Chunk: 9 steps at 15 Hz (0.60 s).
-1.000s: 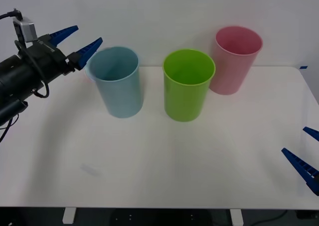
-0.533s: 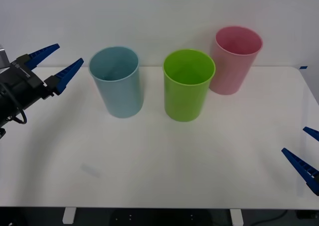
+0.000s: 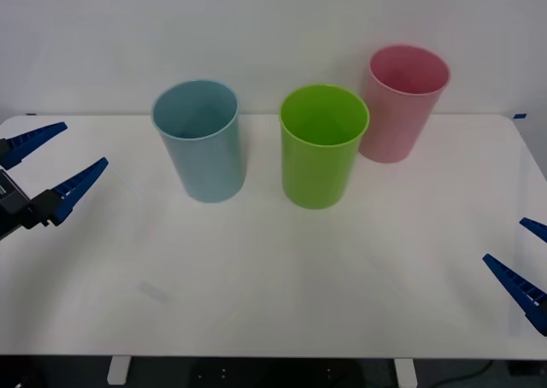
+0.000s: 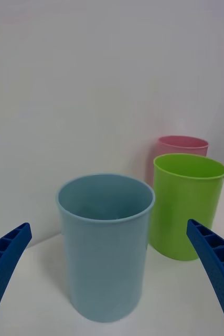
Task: Grasp the object on the table and drop it into the matching bin: aluminum can to the light blue bin, PET bottle to the pink bin.
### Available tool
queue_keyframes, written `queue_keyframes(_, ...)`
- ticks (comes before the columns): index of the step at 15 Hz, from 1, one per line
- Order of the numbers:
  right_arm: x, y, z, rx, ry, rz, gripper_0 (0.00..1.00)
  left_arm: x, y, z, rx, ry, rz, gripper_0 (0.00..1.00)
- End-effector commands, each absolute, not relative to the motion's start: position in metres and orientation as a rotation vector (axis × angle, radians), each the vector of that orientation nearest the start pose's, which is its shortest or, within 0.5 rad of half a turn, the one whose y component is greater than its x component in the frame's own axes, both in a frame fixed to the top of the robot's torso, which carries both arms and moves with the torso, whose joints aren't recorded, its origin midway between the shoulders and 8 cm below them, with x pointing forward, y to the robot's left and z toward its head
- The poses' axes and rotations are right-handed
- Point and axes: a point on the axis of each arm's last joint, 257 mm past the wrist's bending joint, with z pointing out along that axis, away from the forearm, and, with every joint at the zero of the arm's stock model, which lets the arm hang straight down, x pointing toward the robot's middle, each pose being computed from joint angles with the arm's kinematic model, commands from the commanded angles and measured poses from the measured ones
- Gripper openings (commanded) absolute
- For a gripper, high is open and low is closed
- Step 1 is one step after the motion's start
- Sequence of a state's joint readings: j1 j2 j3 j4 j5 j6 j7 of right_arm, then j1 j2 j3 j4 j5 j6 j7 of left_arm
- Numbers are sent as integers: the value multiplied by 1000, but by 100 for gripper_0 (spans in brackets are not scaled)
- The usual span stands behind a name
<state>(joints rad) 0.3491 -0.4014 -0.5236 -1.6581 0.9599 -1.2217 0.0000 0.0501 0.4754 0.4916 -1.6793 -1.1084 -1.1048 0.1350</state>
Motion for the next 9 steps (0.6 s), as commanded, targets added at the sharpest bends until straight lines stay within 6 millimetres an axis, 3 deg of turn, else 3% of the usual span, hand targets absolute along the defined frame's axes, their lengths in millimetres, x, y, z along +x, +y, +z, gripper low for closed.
queue_keyframes(1,342,-330,-169,-465,1441,567,100,416,319,-97,598,1370,-481,100)
queue_keyframes(9,342,-330,-169,-465,1441,567,100,371,355,-114,580,1415,-459,100)
